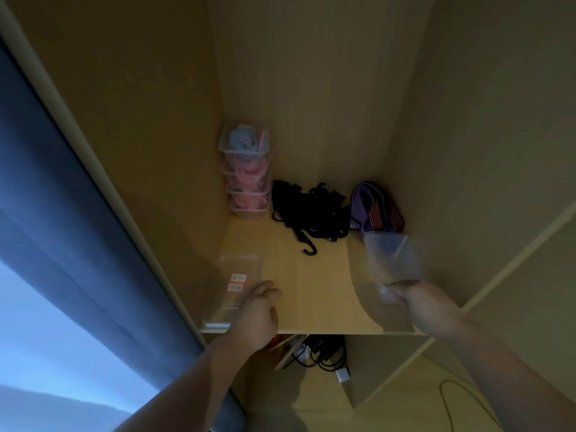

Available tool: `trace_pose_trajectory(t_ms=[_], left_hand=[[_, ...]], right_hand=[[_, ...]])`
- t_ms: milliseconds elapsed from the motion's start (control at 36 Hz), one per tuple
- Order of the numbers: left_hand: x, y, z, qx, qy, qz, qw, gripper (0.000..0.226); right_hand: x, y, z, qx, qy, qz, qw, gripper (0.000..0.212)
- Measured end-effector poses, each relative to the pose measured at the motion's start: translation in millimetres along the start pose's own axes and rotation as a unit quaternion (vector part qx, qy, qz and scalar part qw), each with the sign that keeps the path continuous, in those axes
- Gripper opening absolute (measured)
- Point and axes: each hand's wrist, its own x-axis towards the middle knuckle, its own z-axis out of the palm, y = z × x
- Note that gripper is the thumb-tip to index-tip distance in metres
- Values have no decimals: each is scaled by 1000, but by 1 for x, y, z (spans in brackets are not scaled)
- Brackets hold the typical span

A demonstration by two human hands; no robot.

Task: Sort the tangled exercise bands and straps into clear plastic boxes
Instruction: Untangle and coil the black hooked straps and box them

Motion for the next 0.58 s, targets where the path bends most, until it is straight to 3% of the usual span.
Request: trace_pose_trajectory(t_ms=[111,333,417,500,583], left_hand=[[4,7,-1,9,-4,16,1000,40],[9,28,-4,13,-9,44,999,39],[11,42,-11,5,-5,60,998,38],[12,60,-22,-31,5,66,997,37],[15,80,-31,-104,16,44,993,35]], right_hand=[[-1,6,6,-9,79,-2,997,27],[-4,17,12,14,117,-34,992,31],[-6,14,9,-21,215,-71,974,25],[-10,1,0,-53,291,-123,947,2],[-7,-12,-7,-55,301,-150,940,12]])
